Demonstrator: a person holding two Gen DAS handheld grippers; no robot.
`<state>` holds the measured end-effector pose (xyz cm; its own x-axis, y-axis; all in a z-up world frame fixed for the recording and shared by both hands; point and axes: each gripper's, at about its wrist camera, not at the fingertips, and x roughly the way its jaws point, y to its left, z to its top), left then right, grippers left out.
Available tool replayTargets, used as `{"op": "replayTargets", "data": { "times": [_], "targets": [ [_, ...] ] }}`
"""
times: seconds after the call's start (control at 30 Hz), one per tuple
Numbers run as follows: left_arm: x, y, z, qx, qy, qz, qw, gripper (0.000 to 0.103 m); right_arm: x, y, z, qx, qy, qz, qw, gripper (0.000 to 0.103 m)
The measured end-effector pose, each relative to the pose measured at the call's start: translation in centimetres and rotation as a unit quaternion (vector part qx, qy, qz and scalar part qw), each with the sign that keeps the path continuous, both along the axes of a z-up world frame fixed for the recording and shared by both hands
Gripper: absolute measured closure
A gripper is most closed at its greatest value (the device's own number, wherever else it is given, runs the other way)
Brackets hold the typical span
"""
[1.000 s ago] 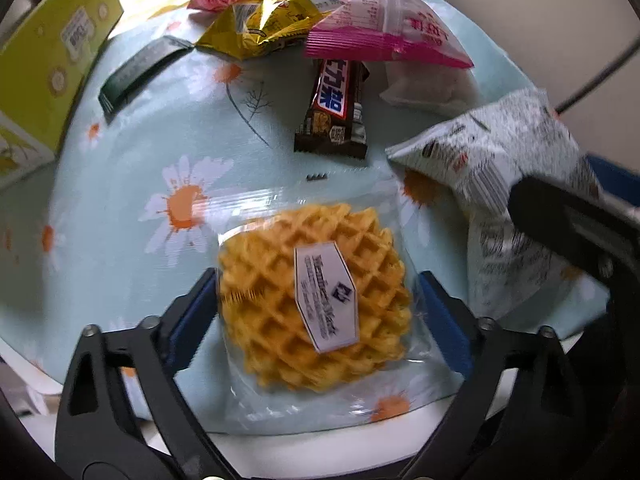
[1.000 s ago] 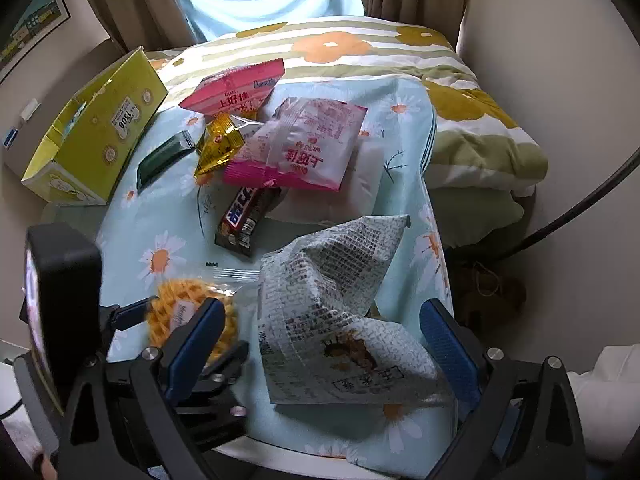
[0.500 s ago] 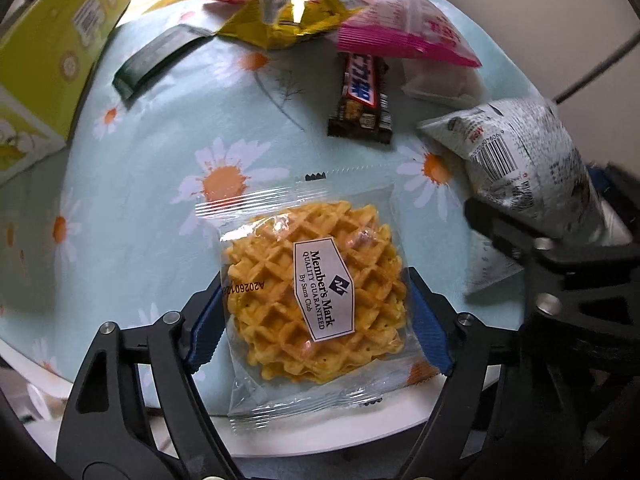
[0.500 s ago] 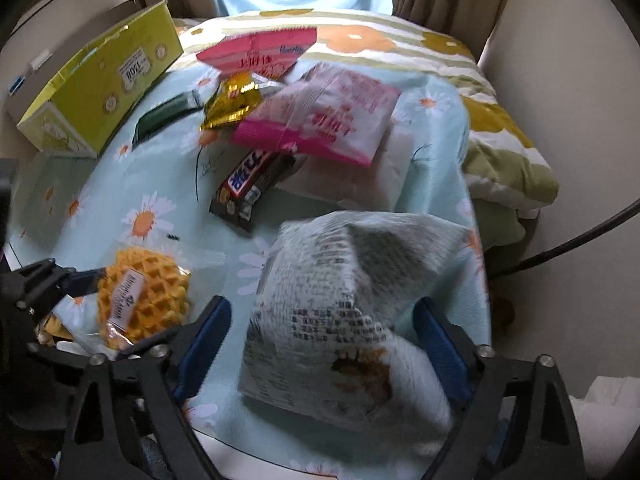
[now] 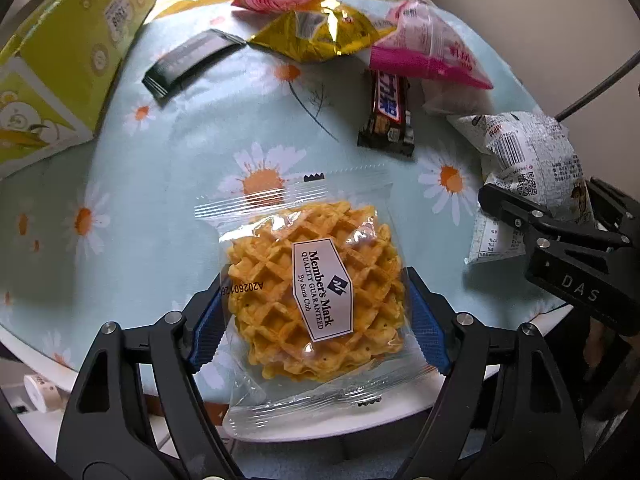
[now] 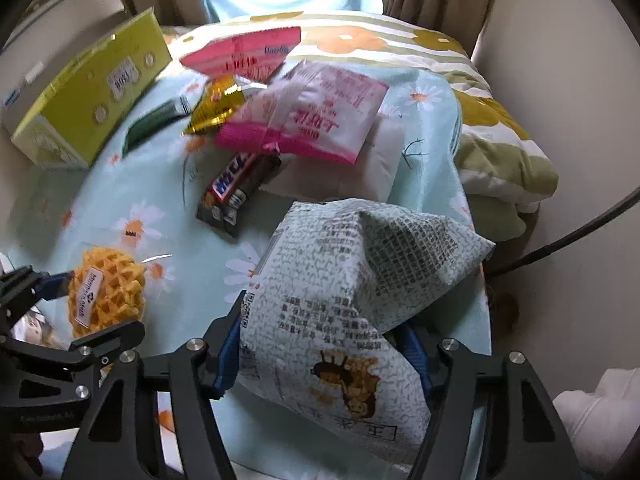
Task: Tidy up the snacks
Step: 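Grasp the wrapped waffle with the left tool while the right grasps the grey printed bag, then carry the waffle and grey bag over the yellow box and open both tools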
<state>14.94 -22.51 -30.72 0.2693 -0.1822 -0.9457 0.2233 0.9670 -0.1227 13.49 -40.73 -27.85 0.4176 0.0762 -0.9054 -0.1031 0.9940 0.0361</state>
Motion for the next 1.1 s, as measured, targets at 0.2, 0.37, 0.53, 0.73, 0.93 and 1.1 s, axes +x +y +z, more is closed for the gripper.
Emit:
{"op": "replayTargets", "data": {
  "times": [0.2, 0.37, 0.53, 0.73, 0.93, 1.1],
  "targets": [
    [-0.4, 1.2, 2.3, -0.022, -0.019, 0.011, 0.9995, 0.026, -0.9, 0.0, 2.5, 0.013, -0.02, -0.008, 1.0, 0.042],
    [-1.0, 2.3, 4.7, -0.04, -0.046, 0.02, 0.998, 0.026, -1.7, 0.3, 5.4, 0.02, -0.053, -0.01, 0.998, 0.042],
    [-0.8, 4.2, 7.9, -0.052, -0.085, 0.034, 0.9945, 0.026, -1.5, 1.0, 7.9, 0.027, -0.079, 0.0, 0.996, 0.042],
    [1.1, 7.6, 12.5, -0.083, -0.13, 0.056, 0.9865, 0.026, -0.3, 3.3, 11.7, 0.036, -0.115, 0.016, 0.993, 0.042],
    [3.6, 12.5, 16.1, -0.094, -0.167, 0.072, 0.9789, 0.026, 2.2, 7.3, 14.8, 0.046, -0.147, 0.034, 0.988, 0.042],
    [6.7, 18.0, 18.3, -0.087, -0.185, 0.087, 0.9751, 0.026, 5.9, 12.7, 16.6, 0.065, -0.159, 0.054, 0.984, 0.042]
  ]
}}
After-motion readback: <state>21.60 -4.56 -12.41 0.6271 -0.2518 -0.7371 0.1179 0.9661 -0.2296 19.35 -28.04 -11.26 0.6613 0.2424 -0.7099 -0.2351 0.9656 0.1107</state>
